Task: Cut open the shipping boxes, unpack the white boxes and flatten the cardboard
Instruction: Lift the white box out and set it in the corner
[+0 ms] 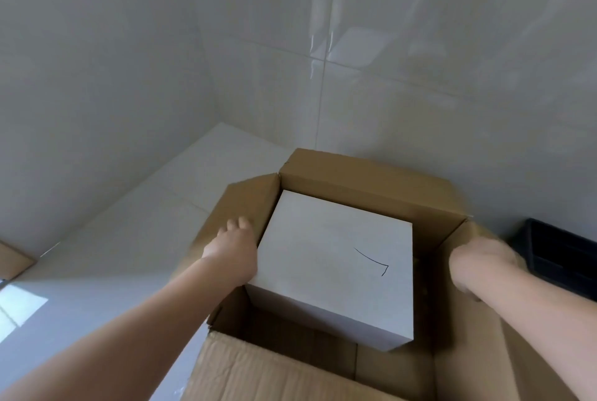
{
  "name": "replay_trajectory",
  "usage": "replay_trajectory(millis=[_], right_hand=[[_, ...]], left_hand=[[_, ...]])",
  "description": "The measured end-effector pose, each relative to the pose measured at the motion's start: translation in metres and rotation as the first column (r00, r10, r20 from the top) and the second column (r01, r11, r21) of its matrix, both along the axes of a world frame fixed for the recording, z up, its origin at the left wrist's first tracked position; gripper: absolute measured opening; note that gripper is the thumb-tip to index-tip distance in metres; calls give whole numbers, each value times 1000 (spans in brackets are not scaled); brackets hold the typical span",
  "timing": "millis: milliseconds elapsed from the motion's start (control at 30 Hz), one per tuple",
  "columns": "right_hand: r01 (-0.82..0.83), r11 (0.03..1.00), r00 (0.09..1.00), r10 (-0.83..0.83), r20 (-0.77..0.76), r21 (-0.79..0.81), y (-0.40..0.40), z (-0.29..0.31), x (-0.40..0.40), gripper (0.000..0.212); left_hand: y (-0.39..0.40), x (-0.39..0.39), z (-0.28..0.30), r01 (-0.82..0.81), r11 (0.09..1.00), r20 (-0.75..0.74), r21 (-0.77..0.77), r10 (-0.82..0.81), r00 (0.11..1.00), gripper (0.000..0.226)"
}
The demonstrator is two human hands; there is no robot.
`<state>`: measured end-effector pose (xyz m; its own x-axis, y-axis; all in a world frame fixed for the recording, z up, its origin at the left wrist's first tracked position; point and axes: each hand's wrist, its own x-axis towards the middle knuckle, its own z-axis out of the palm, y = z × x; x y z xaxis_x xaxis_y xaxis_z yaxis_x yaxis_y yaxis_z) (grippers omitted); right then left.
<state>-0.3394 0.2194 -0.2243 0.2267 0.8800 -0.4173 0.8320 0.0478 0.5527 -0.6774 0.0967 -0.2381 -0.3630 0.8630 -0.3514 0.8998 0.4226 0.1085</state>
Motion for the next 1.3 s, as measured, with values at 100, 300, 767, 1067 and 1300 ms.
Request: replay_trajectory(millis=[100, 300, 767, 1067, 1300], right_hand=[[-128, 991, 987, 131, -97, 30, 5, 2, -24, 46], [7, 1000, 849, -20, -528, -26, 12, -19, -56, 53], [539, 796, 19, -341, -940, -278, -19, -81, -21, 60], [375, 577, -390, -612, -688, -726, -38, -92, -7, 60], [508, 661, -295, -469, -833, -552, -38, -88, -13, 55]], left_hand=[[5, 15, 8, 141, 973, 19, 185, -147, 989, 50], [18, 36, -4, 169, 981, 118, 95, -180, 977, 33], [37, 51, -39, -299, 953, 294, 58, 270, 917, 77], [17, 36, -51, -504, 723, 652, -472, 671, 352, 84], [22, 37, -65, -569, 819, 765, -80, 416, 491, 43]])
